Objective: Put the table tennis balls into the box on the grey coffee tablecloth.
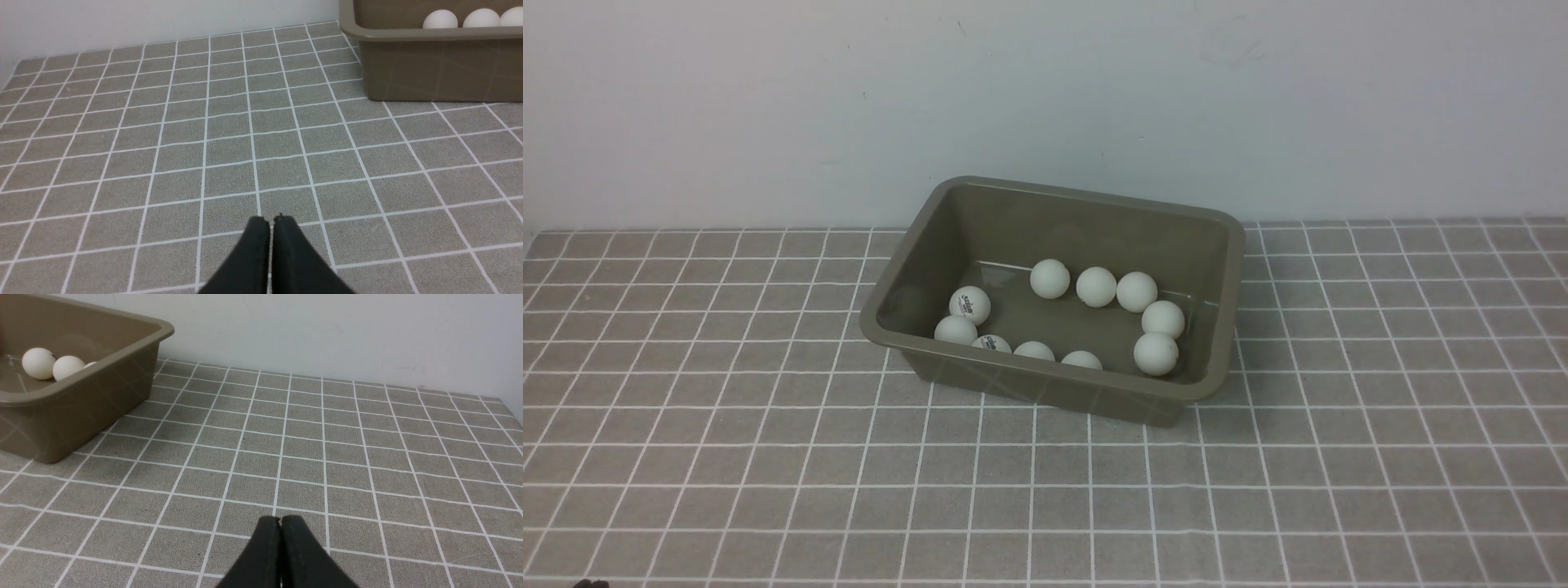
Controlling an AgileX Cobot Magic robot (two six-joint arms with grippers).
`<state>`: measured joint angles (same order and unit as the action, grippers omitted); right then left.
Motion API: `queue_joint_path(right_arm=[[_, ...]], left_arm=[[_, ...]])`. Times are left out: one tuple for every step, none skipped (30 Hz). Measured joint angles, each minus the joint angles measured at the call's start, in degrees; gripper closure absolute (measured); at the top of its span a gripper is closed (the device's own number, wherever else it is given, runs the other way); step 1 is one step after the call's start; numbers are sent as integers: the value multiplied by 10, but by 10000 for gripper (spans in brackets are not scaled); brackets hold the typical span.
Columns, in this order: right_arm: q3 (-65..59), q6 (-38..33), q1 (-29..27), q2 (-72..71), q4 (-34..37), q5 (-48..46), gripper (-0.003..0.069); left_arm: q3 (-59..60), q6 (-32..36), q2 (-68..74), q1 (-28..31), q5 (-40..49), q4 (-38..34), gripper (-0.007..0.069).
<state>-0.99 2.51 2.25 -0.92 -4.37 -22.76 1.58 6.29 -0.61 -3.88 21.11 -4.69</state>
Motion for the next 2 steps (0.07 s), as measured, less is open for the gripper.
queue_joint_path(right_arm=[[0, 0, 0, 0, 0, 0, 669], [0, 0, 0, 0, 0, 0, 669]], left_arm=[[0, 0, 0, 0, 0, 0, 629], [0, 0, 0, 0, 0, 0, 629]])
